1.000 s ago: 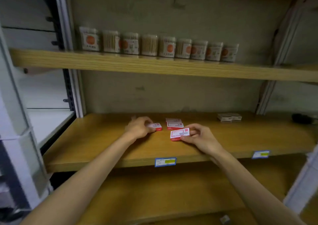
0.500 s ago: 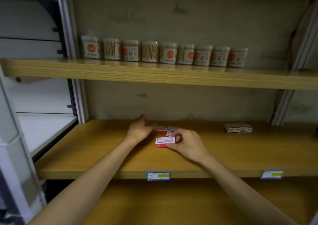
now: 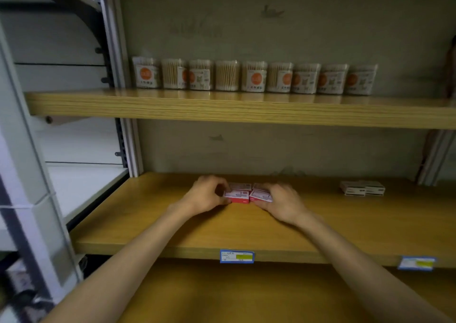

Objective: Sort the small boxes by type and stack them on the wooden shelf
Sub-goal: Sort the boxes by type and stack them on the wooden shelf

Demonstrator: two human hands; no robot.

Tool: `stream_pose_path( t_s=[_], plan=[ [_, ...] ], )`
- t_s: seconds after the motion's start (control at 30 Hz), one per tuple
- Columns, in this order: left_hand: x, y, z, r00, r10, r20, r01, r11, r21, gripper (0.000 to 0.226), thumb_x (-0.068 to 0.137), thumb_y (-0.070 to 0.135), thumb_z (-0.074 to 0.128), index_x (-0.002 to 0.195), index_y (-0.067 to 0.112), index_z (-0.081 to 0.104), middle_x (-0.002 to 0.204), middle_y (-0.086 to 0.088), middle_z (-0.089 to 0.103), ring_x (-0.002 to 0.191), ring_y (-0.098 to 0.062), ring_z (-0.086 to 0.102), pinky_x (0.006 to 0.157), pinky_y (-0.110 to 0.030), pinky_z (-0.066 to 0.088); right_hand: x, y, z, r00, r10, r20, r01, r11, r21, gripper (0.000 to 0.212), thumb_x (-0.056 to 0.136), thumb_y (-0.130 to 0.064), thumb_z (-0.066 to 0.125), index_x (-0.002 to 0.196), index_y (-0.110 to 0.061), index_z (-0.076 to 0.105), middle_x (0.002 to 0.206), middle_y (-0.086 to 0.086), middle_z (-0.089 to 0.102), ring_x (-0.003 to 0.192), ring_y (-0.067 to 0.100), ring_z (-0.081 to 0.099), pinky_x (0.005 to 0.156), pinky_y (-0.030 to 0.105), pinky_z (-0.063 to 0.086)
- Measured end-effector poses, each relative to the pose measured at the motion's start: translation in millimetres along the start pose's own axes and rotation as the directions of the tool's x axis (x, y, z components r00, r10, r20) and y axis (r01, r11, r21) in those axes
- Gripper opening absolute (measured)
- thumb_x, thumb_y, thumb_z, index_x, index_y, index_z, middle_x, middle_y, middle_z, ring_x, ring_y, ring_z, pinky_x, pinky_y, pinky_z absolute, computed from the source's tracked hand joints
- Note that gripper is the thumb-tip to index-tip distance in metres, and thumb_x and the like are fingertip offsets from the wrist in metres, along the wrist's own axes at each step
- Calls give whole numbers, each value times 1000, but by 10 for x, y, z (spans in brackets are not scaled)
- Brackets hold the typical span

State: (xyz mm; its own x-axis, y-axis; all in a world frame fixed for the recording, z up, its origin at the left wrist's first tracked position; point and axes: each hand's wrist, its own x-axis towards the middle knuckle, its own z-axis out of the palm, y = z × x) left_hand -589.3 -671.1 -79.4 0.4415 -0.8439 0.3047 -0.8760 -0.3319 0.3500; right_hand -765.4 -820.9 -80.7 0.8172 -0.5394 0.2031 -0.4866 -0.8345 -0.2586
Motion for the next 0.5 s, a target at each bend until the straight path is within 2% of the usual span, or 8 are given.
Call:
stream_pose_path(
  t_s=[0.1, 0.2, 0.3, 0.4, 0.5],
  plan=[
    [37, 90, 65, 1000, 7, -12, -7, 999, -32, 29, 82, 32, 80, 108, 23, 71, 115, 6, 68, 107, -13, 61, 94, -30, 50, -50, 122, -64, 999, -36, 31, 34, 998, 54, 51, 98, -41, 59, 145, -27, 48, 142, 1, 57, 130, 20, 51, 108, 38, 41],
    [40, 166, 106, 1000, -6, -30, 4, 999, -54, 30, 81, 29, 81, 108, 21, 71, 114, 5, 69, 103, -12, 62, 89, -25, 50, -58, 174, -116, 998, -52, 44, 49, 997, 62, 53, 98, -39, 60, 147, -23, 47, 147, 2, 53, 136, 21, 46, 111, 38, 37],
    [-38, 247, 94, 999, -28, -27, 27, 999, -38, 35, 82, 37, 79, 112, 26, 67, 117, 7, 66, 105, -11, 60, 89, -30, 51, -111, 171, -138, 997, -66, 48, 61, 993, 97, 56, 95, -44, 62, 146, -25, 47, 145, 1, 53, 134, 22, 47, 111, 41, 40],
    [-212, 321, 10, 996, -28, -80, 32, 998, 50, 31, 88, 44, 70, 116, 32, 64, 123, 7, 61, 116, -15, 56, 96, -37, 49, -209, 107, -133, 991, -132, 3, 130, 981, 145, 51, 96, -41, 62, 143, -26, 49, 144, -1, 53, 134, 19, 47, 111, 45, 43],
    [-480, 362, -93, 990, -43, -135, 58, 993, 107, 32, 91, 44, 64, 122, 34, 61, 125, 8, 58, 118, -16, 56, 96, -39, 50, -293, -30, -120, 975, -215, -51, 221, 962, 160, 43, 96, -38, 62, 138, -29, 55, 139, -4, 55, 130, 16, 49, 109, 40, 43]
  ],
)
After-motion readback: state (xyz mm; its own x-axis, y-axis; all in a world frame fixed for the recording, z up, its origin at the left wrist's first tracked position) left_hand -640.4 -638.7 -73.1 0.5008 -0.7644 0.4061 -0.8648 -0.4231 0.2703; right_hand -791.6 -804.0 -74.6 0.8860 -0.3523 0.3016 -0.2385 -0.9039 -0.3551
